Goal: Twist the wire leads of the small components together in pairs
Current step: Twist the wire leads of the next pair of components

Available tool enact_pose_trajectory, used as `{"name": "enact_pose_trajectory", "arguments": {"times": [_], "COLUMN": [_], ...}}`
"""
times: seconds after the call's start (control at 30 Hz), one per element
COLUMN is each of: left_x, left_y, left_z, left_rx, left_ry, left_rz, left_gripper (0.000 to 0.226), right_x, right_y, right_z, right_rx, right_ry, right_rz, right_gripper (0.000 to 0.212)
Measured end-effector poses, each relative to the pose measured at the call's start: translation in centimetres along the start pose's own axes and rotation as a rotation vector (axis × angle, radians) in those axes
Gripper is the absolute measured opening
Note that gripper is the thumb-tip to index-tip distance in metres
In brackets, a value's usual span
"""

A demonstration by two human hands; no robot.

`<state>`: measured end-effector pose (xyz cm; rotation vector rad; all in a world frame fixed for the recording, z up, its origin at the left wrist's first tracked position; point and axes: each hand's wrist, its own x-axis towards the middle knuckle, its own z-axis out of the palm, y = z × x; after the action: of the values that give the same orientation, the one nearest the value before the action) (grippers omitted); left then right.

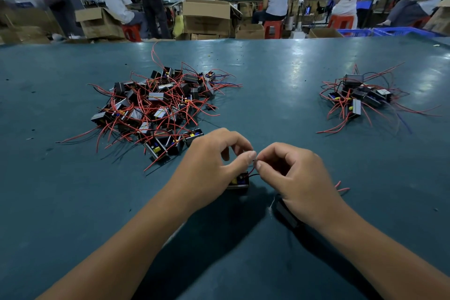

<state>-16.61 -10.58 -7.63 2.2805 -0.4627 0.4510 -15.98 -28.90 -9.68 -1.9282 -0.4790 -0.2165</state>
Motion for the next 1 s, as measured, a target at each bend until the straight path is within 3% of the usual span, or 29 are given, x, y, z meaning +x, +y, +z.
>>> {"name": "enact_pose_trajectory", "arguments": {"times": [0.17,0.43,0.53,0.6,0.67,0.73,1.0], "left_x": [0.0,0.0,-0.1,0.0,0.2,0.4,0.6], "left_y": [-0.1,0.2,0.3,-0.1,-0.4,-0.8,-1.1], "left_z": [0.0,0.6,0.7,0.1,-1.1,-1.8,-2.3], "left_rx": [-0.060,-0.395,-0.521,-0.467,-0.204,0.048,0.324], "left_ry": [-0.053,-0.108,-0.123,-0.110,-0.113,-0.150,-0.087], "left_rz": [-0.013,-0.342,-0.462,-0.374,-0.107,0.165,0.452], "left_gripper": [0.012,0.033,0.031,0.024,0.004,0.017,0.015], "right_x": [-0.1,-0.3,-0.3,-0.2,-0.1,-0.1,-0.2], "right_y": [-0.3,-0.5,-0.6,-0.6,-0.5,-0.5,-0.4], "right_z": [0.0,0.1,0.3,0.1,-0.2,-0.3,-0.6], "right_rx": [0.029,-0.153,-0.198,-0.180,-0.146,-0.131,-0.115], "right_ry": [-0.008,0.005,0.003,0.003,-0.005,-0.032,-0.117], "right_rz": [-0.020,-0.170,-0.231,-0.213,-0.179,-0.164,-0.186], "right_gripper": [0.013,0.012,0.012,0.011,0.011,0.012,0.009]}}
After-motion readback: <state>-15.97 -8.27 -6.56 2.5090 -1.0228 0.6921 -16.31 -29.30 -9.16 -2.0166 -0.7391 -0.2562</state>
